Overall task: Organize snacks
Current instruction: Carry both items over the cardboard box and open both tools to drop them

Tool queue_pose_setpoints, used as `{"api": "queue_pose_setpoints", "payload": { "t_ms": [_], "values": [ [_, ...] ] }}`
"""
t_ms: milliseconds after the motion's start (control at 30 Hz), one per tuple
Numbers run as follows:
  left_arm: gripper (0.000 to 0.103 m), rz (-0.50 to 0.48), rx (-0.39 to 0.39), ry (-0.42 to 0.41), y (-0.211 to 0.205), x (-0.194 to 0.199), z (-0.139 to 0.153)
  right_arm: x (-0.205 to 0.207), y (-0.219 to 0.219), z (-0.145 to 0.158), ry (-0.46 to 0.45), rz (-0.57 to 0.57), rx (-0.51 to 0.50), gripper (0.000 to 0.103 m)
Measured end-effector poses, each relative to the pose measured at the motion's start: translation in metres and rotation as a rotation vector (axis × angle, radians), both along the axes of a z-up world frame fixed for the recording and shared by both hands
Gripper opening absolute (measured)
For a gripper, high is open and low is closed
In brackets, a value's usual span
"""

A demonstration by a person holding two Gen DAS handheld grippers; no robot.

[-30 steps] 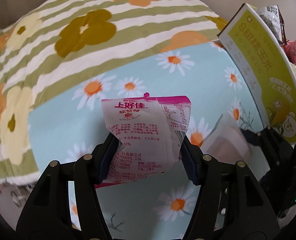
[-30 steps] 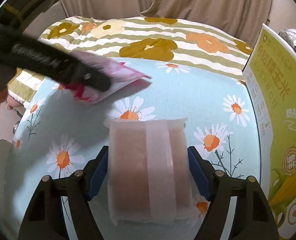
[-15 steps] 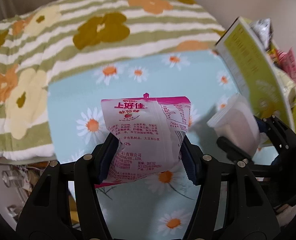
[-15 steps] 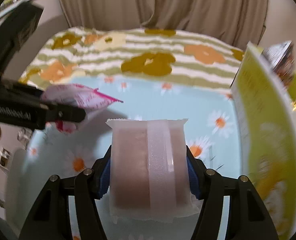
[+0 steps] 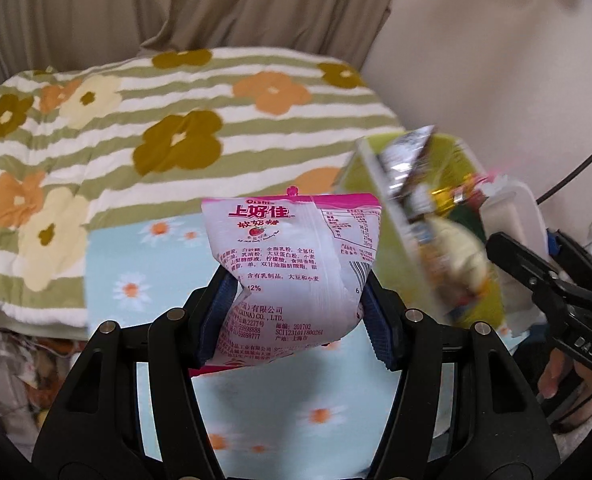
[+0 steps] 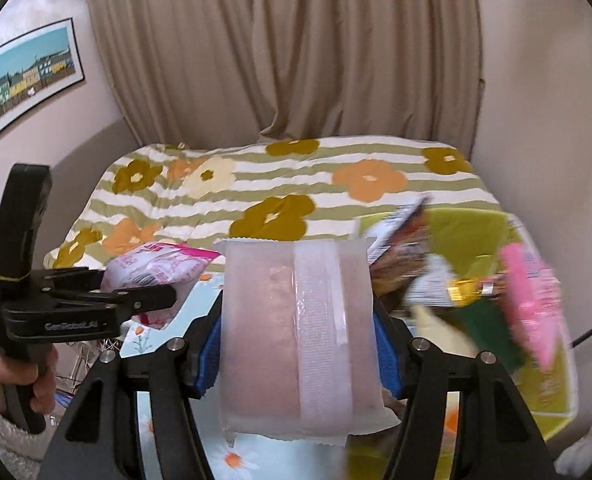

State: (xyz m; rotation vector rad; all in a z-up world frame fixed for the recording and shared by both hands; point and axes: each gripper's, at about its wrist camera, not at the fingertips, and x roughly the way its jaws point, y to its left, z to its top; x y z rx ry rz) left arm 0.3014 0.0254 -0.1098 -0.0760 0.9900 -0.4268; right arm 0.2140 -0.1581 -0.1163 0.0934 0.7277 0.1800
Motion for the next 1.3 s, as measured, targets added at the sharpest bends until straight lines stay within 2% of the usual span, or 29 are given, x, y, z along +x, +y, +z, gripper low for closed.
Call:
{"api": "queue_pose_setpoints", "payload": {
  "t_ms": [133, 267, 533, 633, 667, 700, 733, 1000, 1300],
  "values": [
    [0.057, -0.008, -0.013, -0.041, -0.056, -0.017, 0.017, -0.015, -0.051, 0.009, -0.006, -0.018, 0.002, 0.059],
    [0.057, -0.023, -0.007, -0.06, -0.112, -0.029, 0.022, -0.028, -0.098, 0.013, -0.016, -0.023, -0.002, 0.059],
    [0.057, -0.013, 0.02, -0.044, -0.197, -0.043, 0.005, -0.034, -0.158, 0.001, 0.015, 0.002, 0.022, 0.059],
    [0.059, -0.013, 0.029, -0.048, -0.21, -0.047, 0.0, -0.032, -0.169, -0.005, 0.029, 0.01, 0.038, 0.059],
    [0.071, -0.017, 0.034, -0.043, -0.214, -0.047, -0.003, -0.032, -0.171, -0.008, 0.035, 0.012, 0.046, 0.059],
    [0.094, -0.019, 0.041, -0.038, -0.217, -0.048, -0.006, -0.032, -0.172, -0.01, 0.039, 0.012, 0.052, 0.059],
    [0.103, -0.014, 0.05, -0.036, -0.218, -0.049, -0.008, -0.032, -0.175, -0.012, 0.044, 0.012, 0.057, 0.059],
    [0.102, 0.012, 0.065, -0.033, -0.197, -0.068, -0.015, -0.038, -0.184, -0.027, 0.064, -0.006, 0.063, 0.059],
    [0.102, 0.051, 0.073, -0.043, -0.184, -0.069, -0.012, -0.027, -0.178, -0.042, 0.053, -0.013, 0.072, 0.06]
  ]
}}
